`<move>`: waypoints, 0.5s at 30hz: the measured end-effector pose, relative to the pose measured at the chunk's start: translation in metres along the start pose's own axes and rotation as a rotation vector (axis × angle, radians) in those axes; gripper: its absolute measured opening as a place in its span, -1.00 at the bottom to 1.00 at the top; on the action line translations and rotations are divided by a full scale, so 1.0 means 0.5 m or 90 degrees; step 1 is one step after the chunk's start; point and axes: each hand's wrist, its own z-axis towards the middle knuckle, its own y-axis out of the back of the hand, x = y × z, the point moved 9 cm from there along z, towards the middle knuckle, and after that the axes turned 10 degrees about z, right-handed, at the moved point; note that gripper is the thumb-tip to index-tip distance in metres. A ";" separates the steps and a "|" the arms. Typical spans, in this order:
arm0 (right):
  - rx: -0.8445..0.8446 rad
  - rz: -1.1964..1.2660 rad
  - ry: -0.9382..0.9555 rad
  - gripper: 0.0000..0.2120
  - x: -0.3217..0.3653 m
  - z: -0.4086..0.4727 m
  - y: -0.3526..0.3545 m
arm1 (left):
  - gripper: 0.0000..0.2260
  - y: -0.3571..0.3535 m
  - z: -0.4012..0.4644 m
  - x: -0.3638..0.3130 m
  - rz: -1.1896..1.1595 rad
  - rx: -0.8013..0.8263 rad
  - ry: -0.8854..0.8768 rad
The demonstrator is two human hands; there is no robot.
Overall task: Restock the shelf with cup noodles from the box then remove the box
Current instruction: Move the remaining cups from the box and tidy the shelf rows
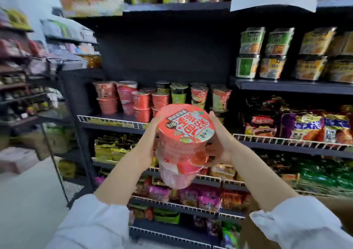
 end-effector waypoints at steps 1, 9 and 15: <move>0.033 -0.001 -0.018 -0.08 -0.009 0.024 -0.058 | -0.61 0.050 0.003 -0.002 -0.001 -0.011 -0.001; 0.161 0.006 -0.011 -0.39 -0.015 0.263 -0.432 | -0.67 0.410 0.139 -0.034 -0.019 -0.113 -0.036; 0.216 0.009 0.020 -0.31 0.075 0.480 -0.669 | -0.65 0.643 0.322 -0.120 0.000 -0.170 -0.097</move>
